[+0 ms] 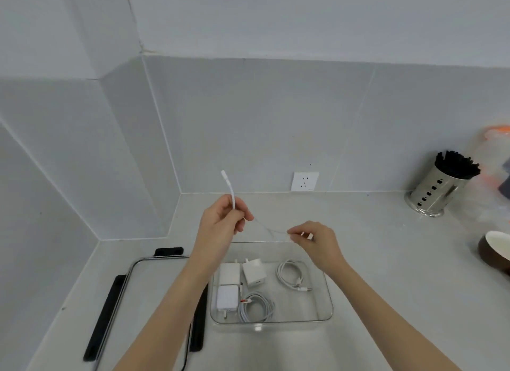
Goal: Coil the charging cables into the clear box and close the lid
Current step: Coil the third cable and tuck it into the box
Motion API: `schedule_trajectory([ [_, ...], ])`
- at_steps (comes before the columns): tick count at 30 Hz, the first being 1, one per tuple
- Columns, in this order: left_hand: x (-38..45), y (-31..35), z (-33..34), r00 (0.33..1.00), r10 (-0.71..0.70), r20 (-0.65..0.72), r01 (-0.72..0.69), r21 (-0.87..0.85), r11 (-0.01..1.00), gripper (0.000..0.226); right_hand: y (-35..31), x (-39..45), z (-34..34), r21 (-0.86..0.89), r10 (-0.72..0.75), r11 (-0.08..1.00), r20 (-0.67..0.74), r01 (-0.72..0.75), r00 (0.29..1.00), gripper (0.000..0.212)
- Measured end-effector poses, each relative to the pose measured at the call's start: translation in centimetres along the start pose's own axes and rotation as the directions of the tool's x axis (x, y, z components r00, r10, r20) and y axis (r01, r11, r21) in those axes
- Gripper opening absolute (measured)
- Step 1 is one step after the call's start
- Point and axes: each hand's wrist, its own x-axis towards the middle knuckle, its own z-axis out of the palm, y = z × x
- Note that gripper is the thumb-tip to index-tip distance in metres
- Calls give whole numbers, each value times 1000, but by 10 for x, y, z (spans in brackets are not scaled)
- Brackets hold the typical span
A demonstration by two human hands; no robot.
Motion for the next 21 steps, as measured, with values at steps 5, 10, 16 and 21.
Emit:
schedule_trajectory([
  [5, -8, -13, -11, 997, -71, -4, 71, 47, 996, 28, 13, -5, 34, -252, 44, 968, 171, 1, 984, 16],
  [10, -10, -14, -9, 994, -48, 99, 42, 65, 997, 22, 5, 1, 35, -395, 124, 919, 260, -12, 958, 23],
  [16, -3, 0, -9, 963, -107, 246, 146, -145, 979, 29, -53, -21, 37, 160, -129, 984, 329, 79, 936, 48],
  [21, -3, 13, -3, 949, -109, 296, 188, -254, 949, 35, -72, -44, 69, 150, -198, 978, 436, 146, 878, 28],
])
